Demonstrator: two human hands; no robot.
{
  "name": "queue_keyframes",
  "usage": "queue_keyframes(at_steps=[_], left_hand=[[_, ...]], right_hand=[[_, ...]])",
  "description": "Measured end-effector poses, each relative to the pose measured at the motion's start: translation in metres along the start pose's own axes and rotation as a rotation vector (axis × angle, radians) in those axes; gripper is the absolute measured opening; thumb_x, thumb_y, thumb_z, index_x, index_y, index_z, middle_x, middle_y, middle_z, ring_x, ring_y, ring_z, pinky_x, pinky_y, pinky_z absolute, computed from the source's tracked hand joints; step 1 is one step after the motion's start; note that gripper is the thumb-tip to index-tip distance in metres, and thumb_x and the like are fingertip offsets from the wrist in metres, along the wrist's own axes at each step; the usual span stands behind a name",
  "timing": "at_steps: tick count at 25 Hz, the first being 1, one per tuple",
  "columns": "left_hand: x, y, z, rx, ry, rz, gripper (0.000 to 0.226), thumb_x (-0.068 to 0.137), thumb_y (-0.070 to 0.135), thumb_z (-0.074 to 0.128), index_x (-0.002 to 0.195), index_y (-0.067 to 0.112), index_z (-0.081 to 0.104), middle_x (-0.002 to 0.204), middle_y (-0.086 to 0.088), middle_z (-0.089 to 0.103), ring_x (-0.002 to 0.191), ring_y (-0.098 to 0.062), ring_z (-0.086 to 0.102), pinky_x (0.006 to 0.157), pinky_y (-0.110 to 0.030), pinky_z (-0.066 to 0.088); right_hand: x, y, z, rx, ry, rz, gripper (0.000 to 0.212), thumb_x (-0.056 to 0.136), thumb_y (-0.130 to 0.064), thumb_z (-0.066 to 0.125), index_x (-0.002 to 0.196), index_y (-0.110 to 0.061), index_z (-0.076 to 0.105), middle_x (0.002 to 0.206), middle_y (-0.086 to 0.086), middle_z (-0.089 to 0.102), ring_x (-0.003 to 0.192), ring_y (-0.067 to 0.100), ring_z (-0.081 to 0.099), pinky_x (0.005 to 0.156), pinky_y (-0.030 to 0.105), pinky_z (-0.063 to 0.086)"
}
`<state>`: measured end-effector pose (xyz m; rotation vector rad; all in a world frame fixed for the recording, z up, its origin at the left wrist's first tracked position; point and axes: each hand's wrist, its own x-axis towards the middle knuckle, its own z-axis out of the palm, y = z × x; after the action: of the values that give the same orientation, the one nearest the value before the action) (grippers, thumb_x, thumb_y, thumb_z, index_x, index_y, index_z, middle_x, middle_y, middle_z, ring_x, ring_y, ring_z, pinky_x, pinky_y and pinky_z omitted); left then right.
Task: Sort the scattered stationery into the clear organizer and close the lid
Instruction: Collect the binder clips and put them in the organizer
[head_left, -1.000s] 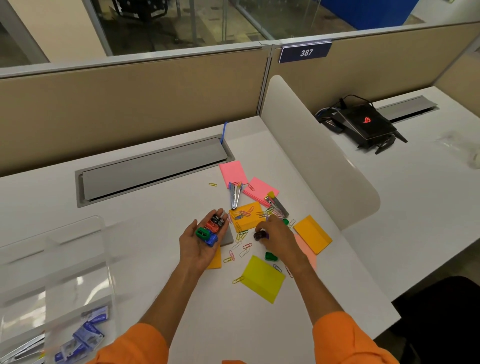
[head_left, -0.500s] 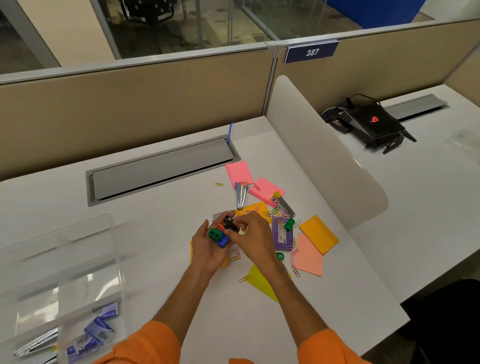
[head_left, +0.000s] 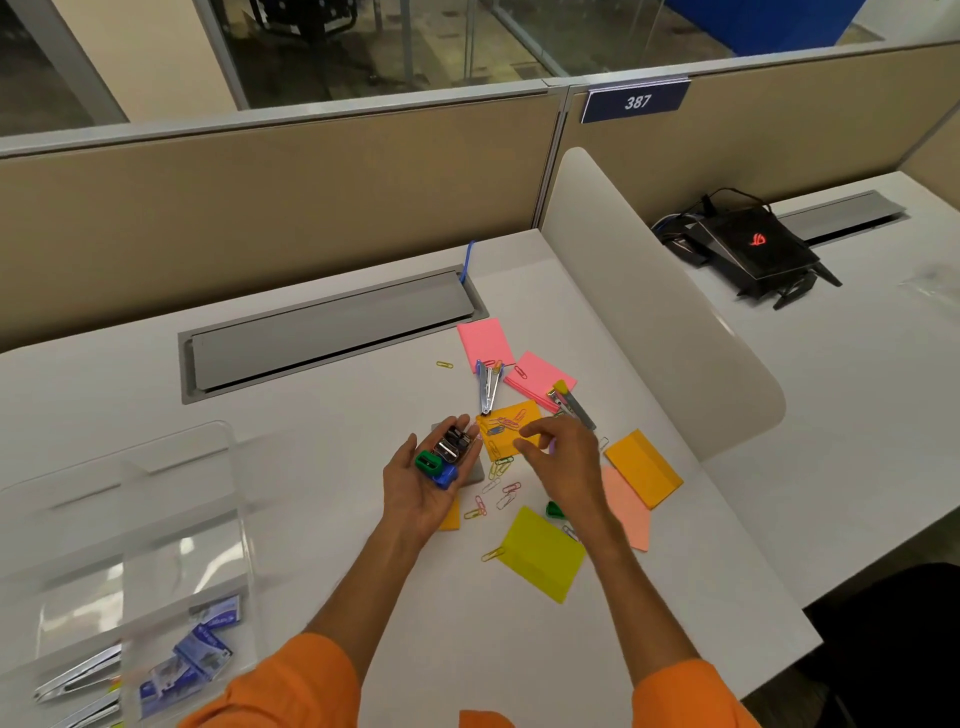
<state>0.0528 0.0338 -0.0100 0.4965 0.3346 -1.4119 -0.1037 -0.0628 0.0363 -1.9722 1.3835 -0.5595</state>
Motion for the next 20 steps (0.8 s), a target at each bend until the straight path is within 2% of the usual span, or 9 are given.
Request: queue_keyframes(at_steps=[2,5,7,12,17,20], left_hand=[[0.002,0.002,-0.001,-0.011,0.003,-0.004,0.059,0.102,0.037,0.029,0.116,-0.007,0.066,0.133,-0.022,0.059,0.124,-0.039,0.056,0.101,-0.051,0.047],[0.005,0.001,-0.005,-0.014,-0.002,-0.012,0.058,0.102,0.037,0.03,0.118,-0.006,0.065,0.135,-0.022,0.058,0.127,-0.038,0.053,0.102,-0.051,0.046],[0.006,-0.001,-0.007,-0.005,-0.007,-0.021,0.059,0.102,0.038,0.029,0.117,-0.006,0.066,0.135,-0.022,0.057,0.131,-0.038,0.05,0.103,-0.05,0.046],[0.006,-0.005,-0.009,0.037,-0.014,-0.034,0.063,0.102,0.042,0.026,0.117,-0.005,0.066,0.134,-0.021,0.059,0.132,-0.035,0.048,0.104,-0.046,0.045],[0.004,-0.006,-0.009,0.048,0.013,-0.032,0.062,0.102,0.043,0.028,0.121,-0.004,0.064,0.133,-0.02,0.06,0.13,-0.034,0.051,0.103,-0.046,0.046],[0.004,-0.01,-0.006,0.027,0.051,-0.037,0.059,0.101,0.043,0.032,0.128,-0.003,0.059,0.135,-0.021,0.058,0.126,-0.036,0.055,0.101,-0.049,0.047]], right_hand=[[-0.002,0.023,-0.018,-0.105,-0.088,0.034,0.021,0.081,-0.014,0.076,0.1,-0.023,0.071,0.1,0.002,0.064,0.087,0.01,0.057,0.076,0.029,0.054],[-0.01,0.051,-0.037,-0.337,-0.427,0.008,0.05,0.083,-0.004,0.073,0.122,-0.032,0.058,0.13,0.002,0.049,0.121,0.016,0.047,0.084,0.024,0.054],[-0.017,0.06,-0.038,-0.435,-0.539,-0.047,0.057,0.082,-0.006,0.073,0.126,-0.036,0.052,0.132,0.001,0.045,0.124,0.016,0.042,0.084,0.019,0.049],[-0.025,0.066,-0.028,-0.486,-0.454,-0.053,0.037,0.08,-0.026,0.077,0.113,-0.02,0.061,0.121,0.005,0.053,0.114,0.022,0.051,0.085,0.029,0.052],[-0.035,0.071,-0.021,-0.452,-0.407,0.026,0.042,0.084,-0.036,0.073,0.118,-0.014,0.062,0.129,0.009,0.052,0.12,0.02,0.05,0.09,0.028,0.052],[-0.035,0.049,-0.021,-0.294,-0.275,0.039,0.036,0.081,-0.036,0.076,0.109,-0.016,0.068,0.111,0.004,0.057,0.104,0.016,0.055,0.078,0.026,0.052]])
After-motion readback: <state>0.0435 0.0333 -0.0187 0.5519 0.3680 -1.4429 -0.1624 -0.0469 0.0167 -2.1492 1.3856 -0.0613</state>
